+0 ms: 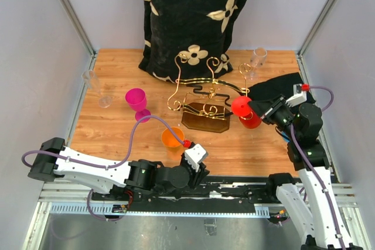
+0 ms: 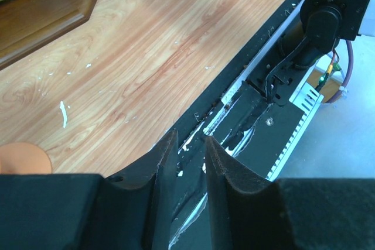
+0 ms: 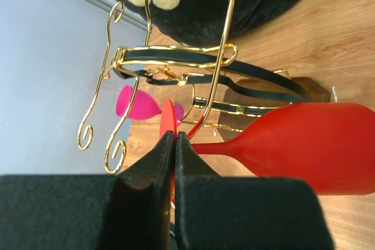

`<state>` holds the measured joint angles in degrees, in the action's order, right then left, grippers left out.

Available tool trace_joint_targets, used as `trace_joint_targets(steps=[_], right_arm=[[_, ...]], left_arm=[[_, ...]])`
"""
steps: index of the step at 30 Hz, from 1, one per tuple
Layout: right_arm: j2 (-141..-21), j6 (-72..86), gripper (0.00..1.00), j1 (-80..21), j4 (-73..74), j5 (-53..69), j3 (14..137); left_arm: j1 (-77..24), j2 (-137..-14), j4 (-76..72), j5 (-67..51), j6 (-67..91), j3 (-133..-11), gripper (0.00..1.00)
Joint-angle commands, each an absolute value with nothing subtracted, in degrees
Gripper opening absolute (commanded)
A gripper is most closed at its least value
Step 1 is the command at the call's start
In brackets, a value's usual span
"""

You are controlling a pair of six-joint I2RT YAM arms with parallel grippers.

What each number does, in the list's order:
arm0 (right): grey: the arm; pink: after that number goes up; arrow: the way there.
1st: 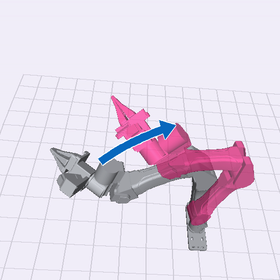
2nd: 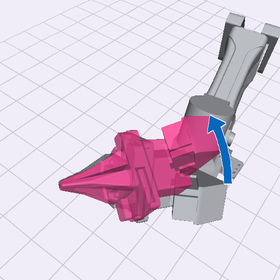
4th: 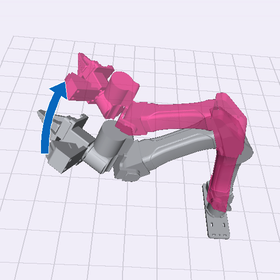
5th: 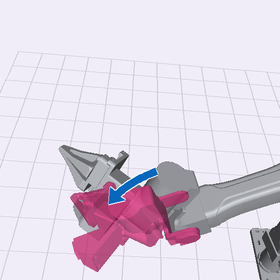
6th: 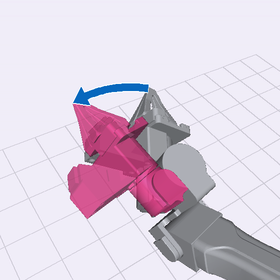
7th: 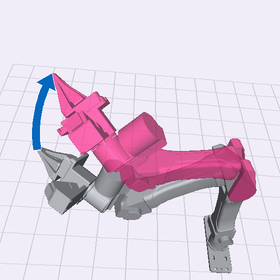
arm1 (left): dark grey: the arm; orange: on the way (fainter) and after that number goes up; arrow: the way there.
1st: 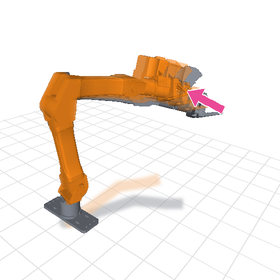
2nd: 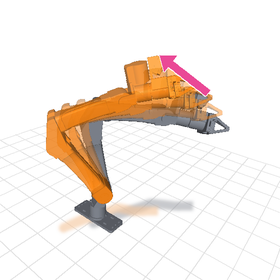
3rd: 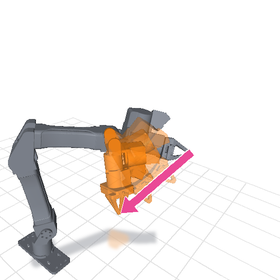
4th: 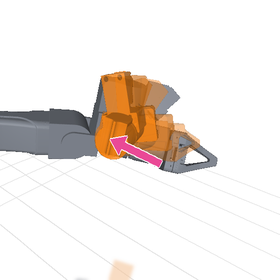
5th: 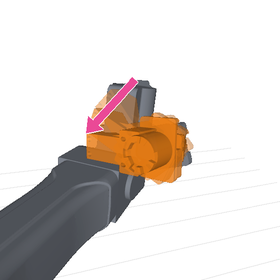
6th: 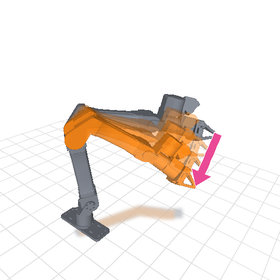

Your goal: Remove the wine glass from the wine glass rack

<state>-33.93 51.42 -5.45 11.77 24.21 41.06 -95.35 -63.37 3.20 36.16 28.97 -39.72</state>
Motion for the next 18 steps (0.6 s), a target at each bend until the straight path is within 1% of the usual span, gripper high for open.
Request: trace_joint_targets(steps=[1, 12, 18], right_arm=[[-34.45, 53.14, 0.01, -3.31, 7.48, 21.51, 40.97], [-34.9, 53.27, 0.01, 2.29, 7.7, 23.3, 41.26], [-37.38, 53.53, 0.01, 6.04, 4.09, 27.28, 41.56]], left_arm=[[-95.71, -62.87, 3.12, 37.53, 29.88, -39.76, 0.31], [-95.71, -62.02, 3.86, 37.87, 30.15, -39.47, 0.31], [-95.73, -61.35, 3.78, 38.13, 29.91, -39.19, 0.31]])
